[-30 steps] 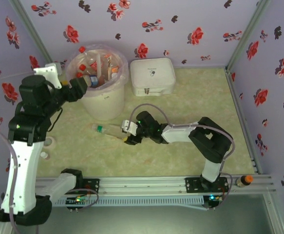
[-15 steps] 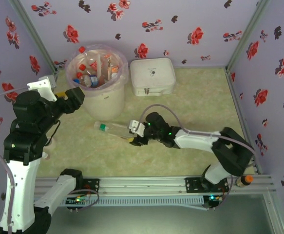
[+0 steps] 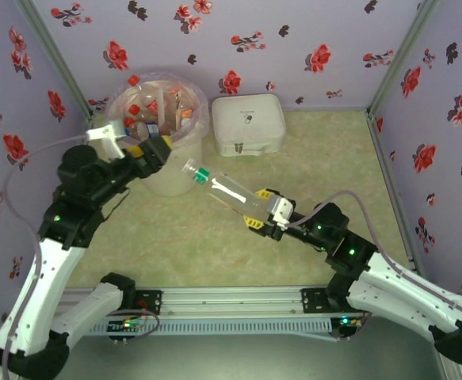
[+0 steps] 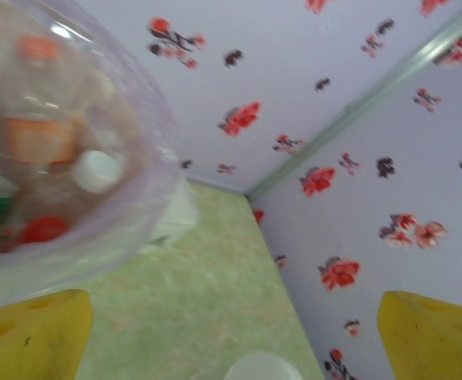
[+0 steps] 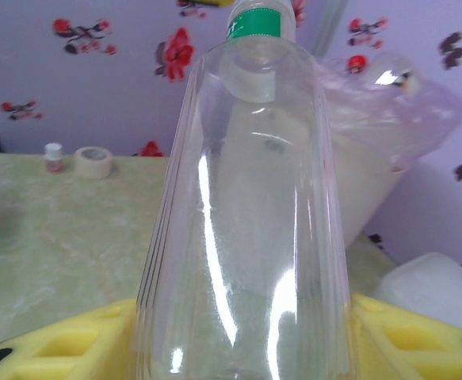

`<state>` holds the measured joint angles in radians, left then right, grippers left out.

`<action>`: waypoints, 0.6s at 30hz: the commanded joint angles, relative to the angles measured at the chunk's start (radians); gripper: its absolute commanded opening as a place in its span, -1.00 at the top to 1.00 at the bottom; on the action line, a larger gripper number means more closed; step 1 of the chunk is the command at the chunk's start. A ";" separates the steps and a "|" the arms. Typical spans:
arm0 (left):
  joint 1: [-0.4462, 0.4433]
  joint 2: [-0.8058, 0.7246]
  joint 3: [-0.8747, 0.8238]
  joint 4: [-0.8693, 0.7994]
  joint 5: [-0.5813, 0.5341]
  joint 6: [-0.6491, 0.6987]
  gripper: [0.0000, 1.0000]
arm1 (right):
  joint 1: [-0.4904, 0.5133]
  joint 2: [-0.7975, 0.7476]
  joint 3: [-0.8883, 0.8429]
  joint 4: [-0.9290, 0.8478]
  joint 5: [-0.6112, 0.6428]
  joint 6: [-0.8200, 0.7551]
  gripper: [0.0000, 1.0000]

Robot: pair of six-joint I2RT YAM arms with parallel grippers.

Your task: Put the plastic bottles in the bin

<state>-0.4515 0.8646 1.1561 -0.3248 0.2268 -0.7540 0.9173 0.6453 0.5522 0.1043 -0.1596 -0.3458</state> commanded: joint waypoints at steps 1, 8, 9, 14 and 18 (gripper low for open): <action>-0.130 0.053 -0.013 0.230 -0.065 -0.027 -0.87 | 0.002 -0.025 -0.031 0.046 0.111 0.035 0.41; -0.295 0.214 0.042 0.211 -0.126 0.021 -0.88 | 0.002 -0.012 -0.060 0.183 0.176 0.031 0.51; -0.298 0.220 0.040 0.210 -0.130 0.019 -0.86 | 0.002 -0.010 -0.062 0.196 0.181 0.032 0.51; -0.300 0.213 0.015 0.212 -0.185 0.022 -0.82 | 0.002 -0.012 -0.070 0.214 0.195 0.030 0.51; -0.299 0.209 0.011 0.202 -0.220 0.025 -0.86 | 0.002 -0.019 -0.081 0.237 0.214 0.027 0.51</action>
<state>-0.7418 1.0908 1.1614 -0.1276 0.0513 -0.7460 0.9165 0.6437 0.4736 0.2314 0.0128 -0.3290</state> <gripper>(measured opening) 0.922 0.573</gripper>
